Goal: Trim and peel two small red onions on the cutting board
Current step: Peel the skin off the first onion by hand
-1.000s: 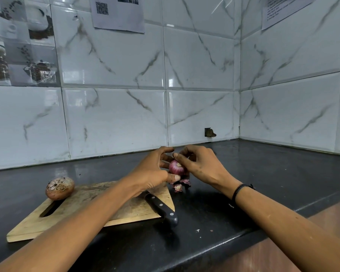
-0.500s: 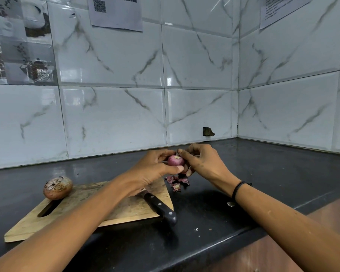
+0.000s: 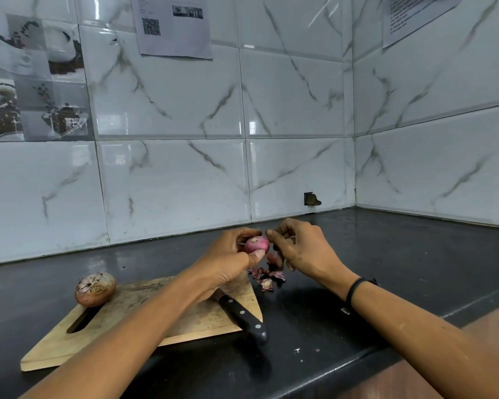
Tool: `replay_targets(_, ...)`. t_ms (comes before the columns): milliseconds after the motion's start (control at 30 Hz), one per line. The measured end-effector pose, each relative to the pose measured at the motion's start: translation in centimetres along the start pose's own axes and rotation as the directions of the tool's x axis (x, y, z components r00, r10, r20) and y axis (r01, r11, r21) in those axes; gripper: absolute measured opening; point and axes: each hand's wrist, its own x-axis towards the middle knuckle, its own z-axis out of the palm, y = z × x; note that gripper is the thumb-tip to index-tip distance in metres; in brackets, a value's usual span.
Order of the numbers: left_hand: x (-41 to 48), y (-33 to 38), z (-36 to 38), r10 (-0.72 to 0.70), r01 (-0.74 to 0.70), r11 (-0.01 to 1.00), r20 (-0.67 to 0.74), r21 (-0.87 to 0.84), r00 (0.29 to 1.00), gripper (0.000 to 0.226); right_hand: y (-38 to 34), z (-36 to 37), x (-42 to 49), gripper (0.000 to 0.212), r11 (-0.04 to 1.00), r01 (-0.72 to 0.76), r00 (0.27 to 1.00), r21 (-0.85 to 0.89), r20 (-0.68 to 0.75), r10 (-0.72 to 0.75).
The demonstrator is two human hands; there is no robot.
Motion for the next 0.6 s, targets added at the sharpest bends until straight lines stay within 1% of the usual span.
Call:
replay_targets(133,0.1,0.0,-0.1,-0.032,0.031,0.998,-0.018,-0.049,0.999,0.041,0.0,0.1,0.0,0.024,0.999,0.008,1.0,-0.039,0.028,-0.007)
replay_targets(233,0.1,0.0,0.1,-0.068,0.064,0.993,-0.036,-0.104,0.997,0.029,0.3,0.1,0.0,0.023,0.997,0.013,0.999,-0.071,0.04,-0.01)
replay_targets(300,0.2,0.1,0.0,-0.093,0.076,0.978,-0.081,-0.194,0.992,0.024,0.6,0.1,0.1,0.022,0.995,0.008,0.999,-0.101,0.051,-0.003)
replay_targets(333,0.5,0.1,-0.1,-0.114,0.078,0.957,-0.113,-0.28,0.987,0.024,0.7,0.1,0.2,0.021,0.994,0.006,0.999,-0.108,0.055,0.0)
replay_targets(400,1.1,0.3,-0.4,-0.165,0.082,0.88,-0.139,-0.468,0.976,0.021,0.9,0.0,0.3,0.02,0.994,0.021,0.998,-0.112,0.055,-0.015)
replay_targets(467,1.3,0.6,-0.6,-0.225,0.113,0.762,-0.098,-0.637,0.969,0.015,1.0,0.0,0.3,0.016,0.993,0.045,0.997,-0.105,0.061,-0.039)
replay_targets(533,1.0,0.6,-0.5,-0.257,0.164,0.665,-0.016,-0.729,0.966,0.015,0.9,0.0,0.3,0.015,0.992,0.067,0.997,-0.103,0.055,-0.061)
replay_targets(600,0.5,0.5,-0.5,-0.249,0.203,0.62,0.055,-0.758,0.967,0.018,0.9,0.0,0.3,0.024,0.989,0.088,0.996,-0.119,0.04,-0.084)
